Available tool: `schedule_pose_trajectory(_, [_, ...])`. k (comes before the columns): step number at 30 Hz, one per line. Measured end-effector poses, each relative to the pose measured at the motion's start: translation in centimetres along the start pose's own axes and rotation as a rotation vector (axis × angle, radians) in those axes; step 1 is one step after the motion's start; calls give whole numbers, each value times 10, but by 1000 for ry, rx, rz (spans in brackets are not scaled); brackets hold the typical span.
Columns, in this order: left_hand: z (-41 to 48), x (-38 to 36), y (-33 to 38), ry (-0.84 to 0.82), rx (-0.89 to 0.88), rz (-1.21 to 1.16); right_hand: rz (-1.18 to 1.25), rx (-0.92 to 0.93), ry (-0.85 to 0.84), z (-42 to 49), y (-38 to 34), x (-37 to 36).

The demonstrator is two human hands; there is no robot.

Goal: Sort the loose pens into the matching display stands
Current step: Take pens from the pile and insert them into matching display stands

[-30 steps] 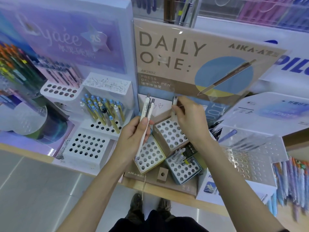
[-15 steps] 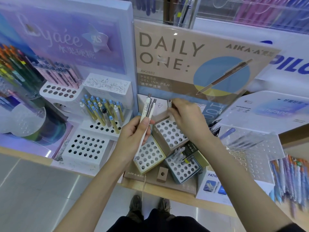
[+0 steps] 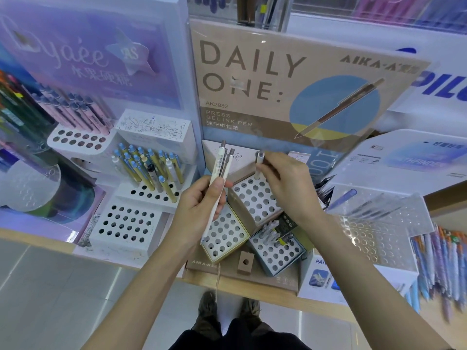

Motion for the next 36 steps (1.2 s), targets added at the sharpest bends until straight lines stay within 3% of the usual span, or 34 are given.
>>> schedule_pose_trajectory(3, [2, -1, -2, 3, 8, -1, 0, -43, -10, 0, 4, -2])
schedule_pose_trajectory(8, [5, -3, -1, 2, 2, 0, 103, -292, -40, 5, 15, 0])
schedule_pose_trajectory(17, [8, -9, -1, -17, 6, -22, 7, -309, -86, 6, 13, -1])
schedule_pose_trajectory(19, [7, -10, -1, -18, 3, -23, 1, -306, -29, 0, 5, 7])
schedule_pose_trajectory(22, [7, -12, -2, -42, 12, -20, 206, -401, 80, -11, -15, 24])
schedule_pose_trajectory(26, [5, -14, -6, -98, -6, 59, 682, -717, -199, -17, -27, -2])
schedule_pose_trajectory(30, [6, -6, -6, -13, -32, 112, 714, -737, -6, -14, -16, 10])
schedule_pose_trajectory(32, [8, 0, -5, 27, -61, 132, 579, -672, 120, -10, -4, 24])
schedule_pose_trajectory(36, [10, 2, -4, 18, -106, 115, 340, -512, 214, -7, -2, 33])
Point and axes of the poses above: each hand's wrist, its own z-axis towards the middle knuckle, its own x-axis out of the back of the hand, y = z × x, the point moved 6 cm from there along z, towards the middle knuckle, and after that the axes turned 10 degrees about y, right-handed, at the moved point
